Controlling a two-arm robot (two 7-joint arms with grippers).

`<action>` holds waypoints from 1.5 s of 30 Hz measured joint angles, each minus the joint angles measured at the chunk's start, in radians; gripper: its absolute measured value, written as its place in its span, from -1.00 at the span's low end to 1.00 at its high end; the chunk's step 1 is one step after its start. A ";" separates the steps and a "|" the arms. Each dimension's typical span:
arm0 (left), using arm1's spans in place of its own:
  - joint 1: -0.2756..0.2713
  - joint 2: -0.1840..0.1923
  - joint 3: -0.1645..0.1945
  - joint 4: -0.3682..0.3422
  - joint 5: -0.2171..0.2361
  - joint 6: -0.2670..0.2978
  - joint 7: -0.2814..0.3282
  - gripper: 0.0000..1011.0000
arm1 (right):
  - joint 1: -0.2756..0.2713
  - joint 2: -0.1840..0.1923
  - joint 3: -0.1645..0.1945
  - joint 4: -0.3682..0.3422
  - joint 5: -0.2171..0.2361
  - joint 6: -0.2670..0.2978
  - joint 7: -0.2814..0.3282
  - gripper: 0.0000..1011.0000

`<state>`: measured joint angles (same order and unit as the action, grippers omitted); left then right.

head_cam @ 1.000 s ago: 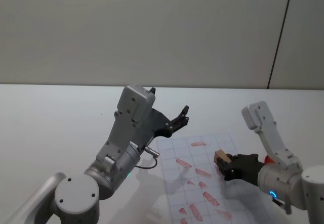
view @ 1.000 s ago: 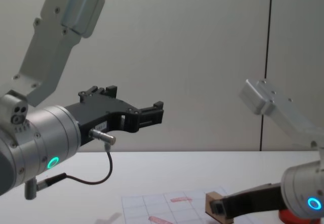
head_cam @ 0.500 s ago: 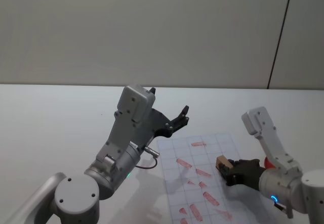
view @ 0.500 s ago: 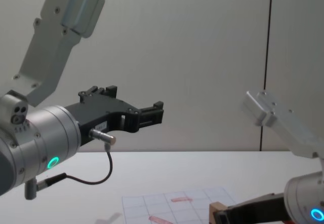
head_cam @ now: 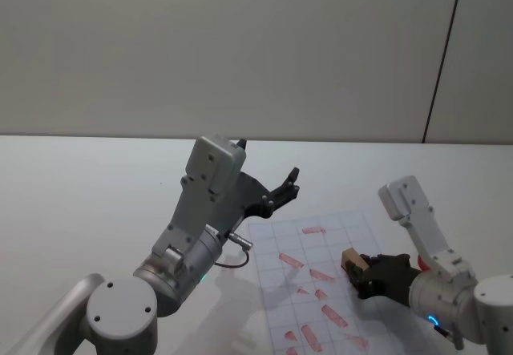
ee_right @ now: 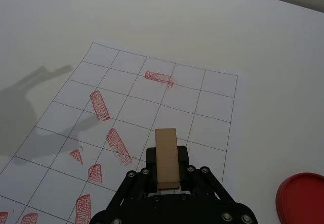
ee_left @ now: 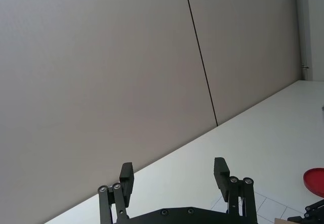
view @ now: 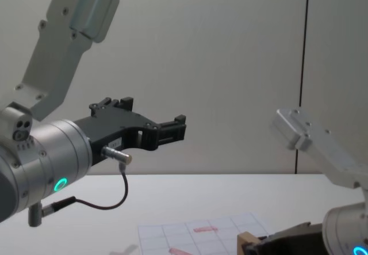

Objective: Use the one hand to pick up the stamp and affix it onto the A4 paper.

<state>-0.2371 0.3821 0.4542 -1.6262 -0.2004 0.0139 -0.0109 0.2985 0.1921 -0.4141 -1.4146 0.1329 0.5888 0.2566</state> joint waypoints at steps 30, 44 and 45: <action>0.000 0.000 0.000 0.000 0.000 0.000 0.000 0.98 | -0.051 -0.005 0.013 0.000 0.151 -0.018 -0.083 -0.57; 0.000 0.000 0.000 0.000 0.000 0.000 0.000 0.98 | -0.040 -0.009 0.025 0.009 0.171 0.044 -0.090 -0.57; 0.000 0.000 0.000 0.000 0.000 0.000 0.000 0.98 | -0.038 -0.009 0.025 0.010 0.171 0.046 -0.090 -0.57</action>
<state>-0.2371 0.3821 0.4542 -1.6262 -0.2004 0.0139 -0.0109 0.2605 0.1829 -0.3891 -1.4049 0.3039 0.6352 0.1665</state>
